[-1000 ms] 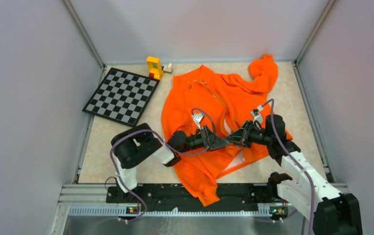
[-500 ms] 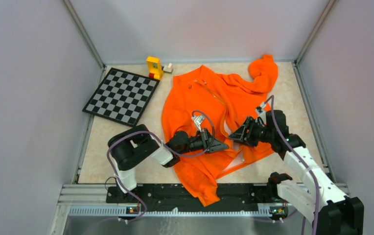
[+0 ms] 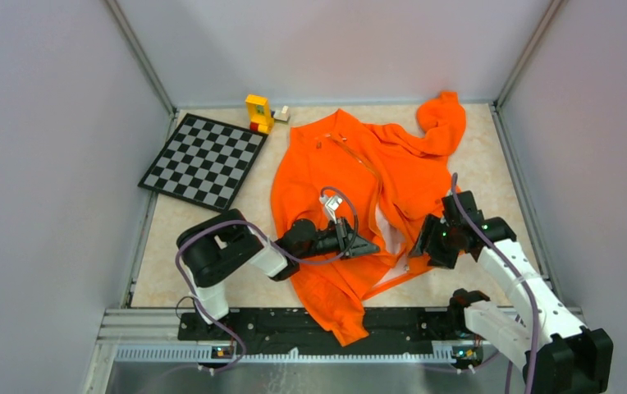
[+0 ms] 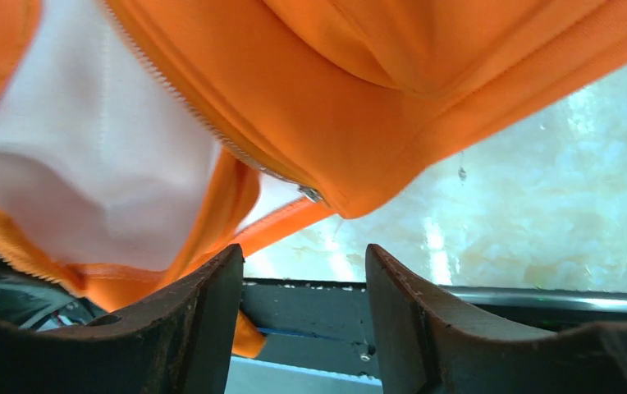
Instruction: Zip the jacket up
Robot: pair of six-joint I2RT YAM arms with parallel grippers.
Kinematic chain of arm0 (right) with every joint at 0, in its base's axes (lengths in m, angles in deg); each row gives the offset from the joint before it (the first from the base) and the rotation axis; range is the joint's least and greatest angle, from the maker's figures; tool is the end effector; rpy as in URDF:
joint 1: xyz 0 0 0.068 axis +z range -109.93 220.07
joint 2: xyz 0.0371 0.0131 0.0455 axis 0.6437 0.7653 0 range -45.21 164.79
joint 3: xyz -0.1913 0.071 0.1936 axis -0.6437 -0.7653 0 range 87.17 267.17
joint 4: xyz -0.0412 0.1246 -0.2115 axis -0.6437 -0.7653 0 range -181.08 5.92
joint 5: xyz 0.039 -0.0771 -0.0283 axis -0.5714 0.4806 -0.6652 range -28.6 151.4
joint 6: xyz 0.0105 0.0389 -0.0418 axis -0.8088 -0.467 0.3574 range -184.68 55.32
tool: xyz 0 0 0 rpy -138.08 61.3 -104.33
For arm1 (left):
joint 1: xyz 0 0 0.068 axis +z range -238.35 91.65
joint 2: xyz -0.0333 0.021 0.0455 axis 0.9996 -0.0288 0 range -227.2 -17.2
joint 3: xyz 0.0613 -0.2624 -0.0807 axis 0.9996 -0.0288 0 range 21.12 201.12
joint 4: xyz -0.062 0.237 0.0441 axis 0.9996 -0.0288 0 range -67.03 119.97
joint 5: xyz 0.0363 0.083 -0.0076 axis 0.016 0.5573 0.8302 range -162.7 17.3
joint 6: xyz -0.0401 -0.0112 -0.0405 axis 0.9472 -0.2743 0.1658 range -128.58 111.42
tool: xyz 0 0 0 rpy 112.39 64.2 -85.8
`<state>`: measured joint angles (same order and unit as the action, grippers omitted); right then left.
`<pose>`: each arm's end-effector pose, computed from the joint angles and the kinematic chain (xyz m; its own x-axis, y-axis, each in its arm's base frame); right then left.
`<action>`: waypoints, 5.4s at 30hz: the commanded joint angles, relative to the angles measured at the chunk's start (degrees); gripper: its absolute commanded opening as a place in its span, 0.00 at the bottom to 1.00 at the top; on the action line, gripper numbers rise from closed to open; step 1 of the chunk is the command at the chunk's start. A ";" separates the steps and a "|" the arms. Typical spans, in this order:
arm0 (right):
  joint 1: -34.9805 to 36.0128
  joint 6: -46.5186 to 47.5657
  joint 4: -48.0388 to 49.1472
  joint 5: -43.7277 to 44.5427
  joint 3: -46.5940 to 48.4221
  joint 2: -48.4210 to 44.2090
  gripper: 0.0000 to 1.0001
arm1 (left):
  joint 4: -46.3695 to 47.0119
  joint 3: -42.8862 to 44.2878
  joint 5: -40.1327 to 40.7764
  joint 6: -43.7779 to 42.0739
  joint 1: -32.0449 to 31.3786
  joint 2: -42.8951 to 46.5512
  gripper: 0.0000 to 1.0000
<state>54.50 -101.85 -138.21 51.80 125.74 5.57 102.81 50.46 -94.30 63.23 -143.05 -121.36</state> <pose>0.1268 0.0398 0.2292 -0.8944 0.3850 -0.2274 0.2886 0.8855 0.3642 0.1712 -0.2683 0.1664 -0.9291 -0.2164 -0.2998 0.2843 0.1006 -0.9535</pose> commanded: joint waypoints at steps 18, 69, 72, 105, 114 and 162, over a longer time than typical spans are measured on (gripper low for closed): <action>8.08 11.60 19.84 0.07 14.66 13.30 0.65 | 1.63 -0.16 -3.93 5.00 0.19 -2.92 0.00; 51.59 1.85 10.08 44.76 9.87 10.63 0.68 | -55.23 39.51 5.24 -20.82 11.44 -12.51 0.69; 53.32 1.68 8.49 46.70 10.80 14.01 0.67 | -53.65 37.61 6.06 -20.85 11.90 -11.11 0.76; 15.63 -3.18 20.46 -22.51 -3.80 -7.76 0.00 | -75.84 46.84 15.90 -39.34 17.87 0.52 0.00; 10.52 -17.82 46.44 -49.34 -19.30 -4.88 0.00 | -96.72 60.70 32.85 -51.18 17.77 -1.30 0.00; 2.85 -16.22 60.20 -44.00 -23.81 5.04 0.00 | -91.60 38.47 9.51 -47.76 21.26 21.12 0.98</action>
<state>57.19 -119.64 -84.60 10.14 101.83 11.15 4.69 98.57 -73.74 8.89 -122.76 -110.08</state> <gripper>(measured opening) 0.015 0.987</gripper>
